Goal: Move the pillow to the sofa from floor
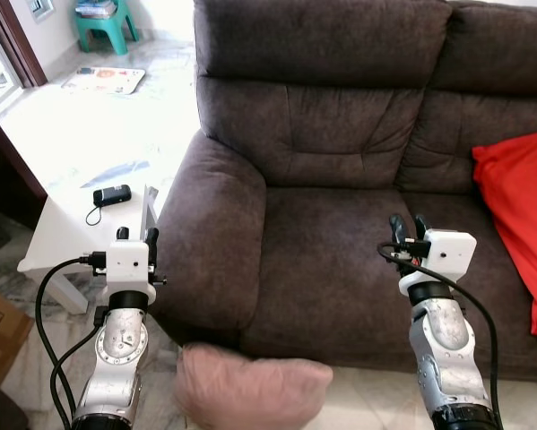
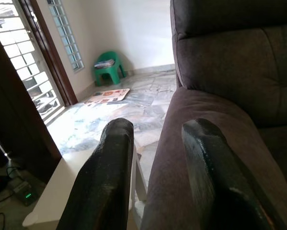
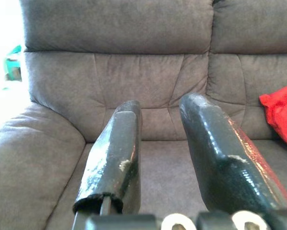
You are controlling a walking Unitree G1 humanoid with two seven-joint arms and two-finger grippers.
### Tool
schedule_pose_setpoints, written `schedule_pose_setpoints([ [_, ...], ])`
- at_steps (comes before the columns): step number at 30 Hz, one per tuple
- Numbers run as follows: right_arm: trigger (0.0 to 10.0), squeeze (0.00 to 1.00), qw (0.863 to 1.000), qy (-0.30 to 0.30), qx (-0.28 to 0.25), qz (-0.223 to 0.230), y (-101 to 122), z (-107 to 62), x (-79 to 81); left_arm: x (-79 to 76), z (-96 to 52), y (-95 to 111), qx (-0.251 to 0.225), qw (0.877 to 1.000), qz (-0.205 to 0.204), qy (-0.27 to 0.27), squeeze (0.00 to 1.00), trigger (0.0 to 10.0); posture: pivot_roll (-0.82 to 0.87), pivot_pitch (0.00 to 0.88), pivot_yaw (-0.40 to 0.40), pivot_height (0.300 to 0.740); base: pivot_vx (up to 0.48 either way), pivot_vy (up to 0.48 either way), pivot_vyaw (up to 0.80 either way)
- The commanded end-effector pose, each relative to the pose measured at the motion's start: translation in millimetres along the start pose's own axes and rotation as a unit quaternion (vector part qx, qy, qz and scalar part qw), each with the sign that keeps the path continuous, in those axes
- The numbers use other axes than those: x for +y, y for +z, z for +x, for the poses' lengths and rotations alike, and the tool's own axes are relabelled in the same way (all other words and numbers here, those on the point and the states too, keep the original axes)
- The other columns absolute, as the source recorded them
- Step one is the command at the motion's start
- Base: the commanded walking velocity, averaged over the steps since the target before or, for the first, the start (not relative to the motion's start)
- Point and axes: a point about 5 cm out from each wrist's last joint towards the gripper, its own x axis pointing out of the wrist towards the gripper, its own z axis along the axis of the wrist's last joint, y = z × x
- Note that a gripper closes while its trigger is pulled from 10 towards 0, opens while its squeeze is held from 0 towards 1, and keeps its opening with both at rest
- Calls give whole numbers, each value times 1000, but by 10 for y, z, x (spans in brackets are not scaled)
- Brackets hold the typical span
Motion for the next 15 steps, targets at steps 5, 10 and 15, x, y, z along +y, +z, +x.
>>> schedule_pose_setpoints([
  [5,10000,0,1000,-1,-6,-4,35,-8,-15,20,7,24,0,1000,-5,3,0,10000,-32,100,-36,662,0,0,0],
  [10,10000,0,1000,2,-7,-3,36,-4,-8,10,8,23,1,1000,-6,2,0,10000,-33,100,-37,662,0,0,0],
  [15,10000,0,1000,4,-7,-3,38,-5,-1,7,3,21,2,1000,-6,3,0,10000,-34,99,-38,662,0,0,0],
])
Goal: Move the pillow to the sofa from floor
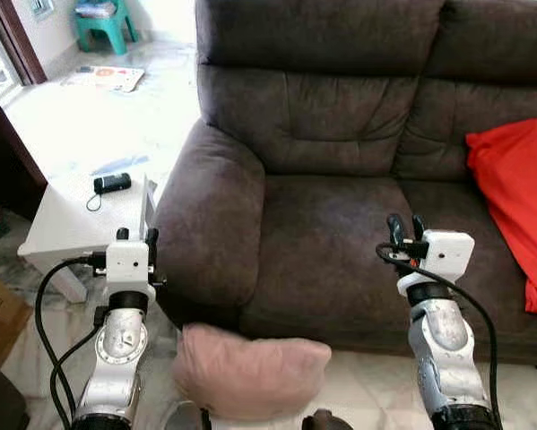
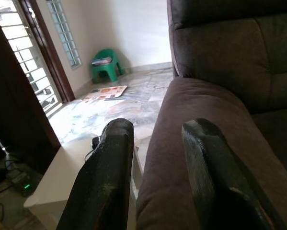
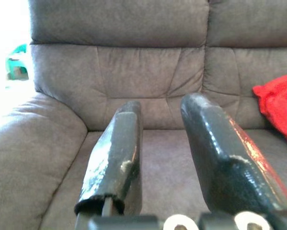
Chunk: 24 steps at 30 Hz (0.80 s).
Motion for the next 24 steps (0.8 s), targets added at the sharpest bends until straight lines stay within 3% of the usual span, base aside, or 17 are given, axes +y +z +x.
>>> schedule_pose_setpoints([
  [1,10000,0,1000,-1,-8,-2,43,1,-19,6,4,32,-4,1000,-7,3,0,10000,-35,98,-39,662,0,0,0],
  [24,10000,0,1000,10,1,-3,22,-12,4,-9,11,32,-2,1000,-9,2,0,10000,-41,106,-37,662,0,0,0],
])
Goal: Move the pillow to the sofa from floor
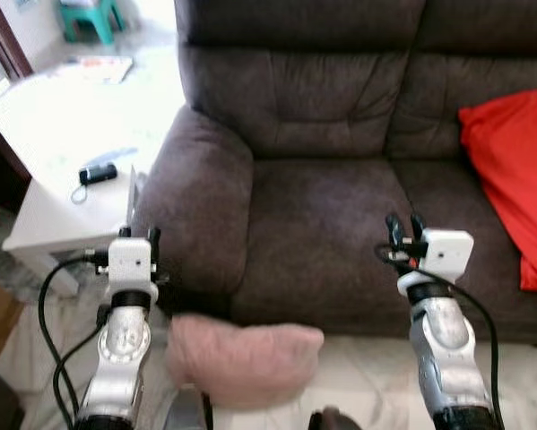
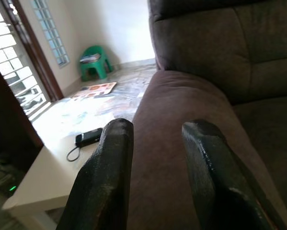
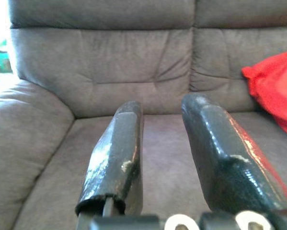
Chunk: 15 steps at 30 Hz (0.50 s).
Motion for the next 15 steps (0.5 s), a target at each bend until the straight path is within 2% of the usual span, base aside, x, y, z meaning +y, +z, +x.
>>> schedule_pose_setpoints([
  [1,10000,0,1000,2,0,1,12,-16,3,25,3,-7,4,1000,-4,2,0,10000,-41,106,-38,662,0,0,0],
  [10,10000,0,1000,5,10,-2,-2,-13,12,40,-6,-18,7,1000,-6,5,0,10000,-40,108,-39,662,0,0,0],
  [15,10000,0,1000,10,12,-2,-2,-9,21,47,-5,-28,9,1000,-7,7,0,10000,-40,108,-40,632,0,0,0],
])
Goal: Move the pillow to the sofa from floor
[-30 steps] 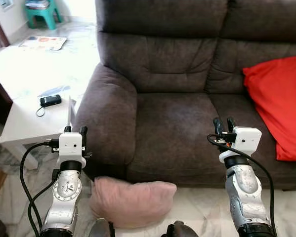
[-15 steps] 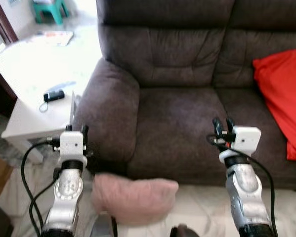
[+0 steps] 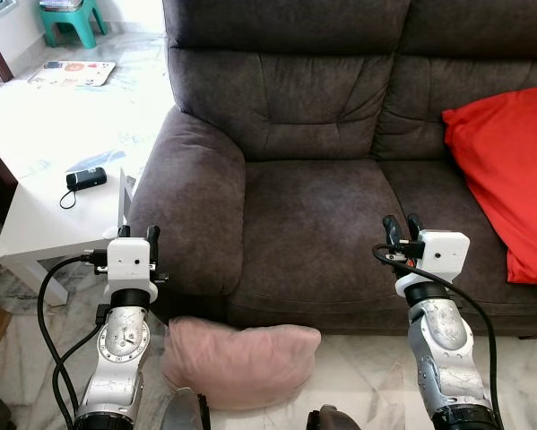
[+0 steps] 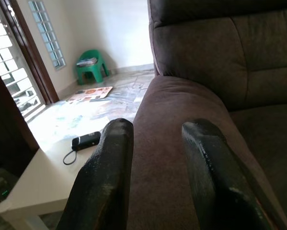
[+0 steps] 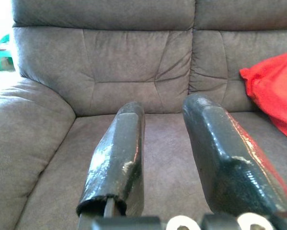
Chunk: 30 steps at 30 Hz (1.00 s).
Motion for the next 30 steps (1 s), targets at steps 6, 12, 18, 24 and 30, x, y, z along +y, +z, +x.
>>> schedule_pose_setpoints([
  [6,10000,0,1000,9,-2,-6,21,-10,4,22,-9,-31,10,1000,1,2,0,10000,-41,110,-40,602,0,0,0],
  [12,10000,0,1000,12,-5,-5,19,-18,13,15,-9,-31,10,1000,0,2,0,10000,-40,111,-40,602,0,0,0],
  [18,10000,0,1000,13,-8,-1,22,-18,16,16,-6,-32,11,1000,1,3,0,10000,-39,111,-41,602,0,0,0],
  [24,10000,0,1000,23,-8,-11,20,-22,29,3,-1,-31,11,1000,0,2,0,10000,-41,110,-40,602,0,0,0],
  [30,10000,0,999,33,-16,-13,34,-34,55,-8,-4,-30,11,1000,-1,0,0,10000,-41,112,-40,602,0,0,618],
])
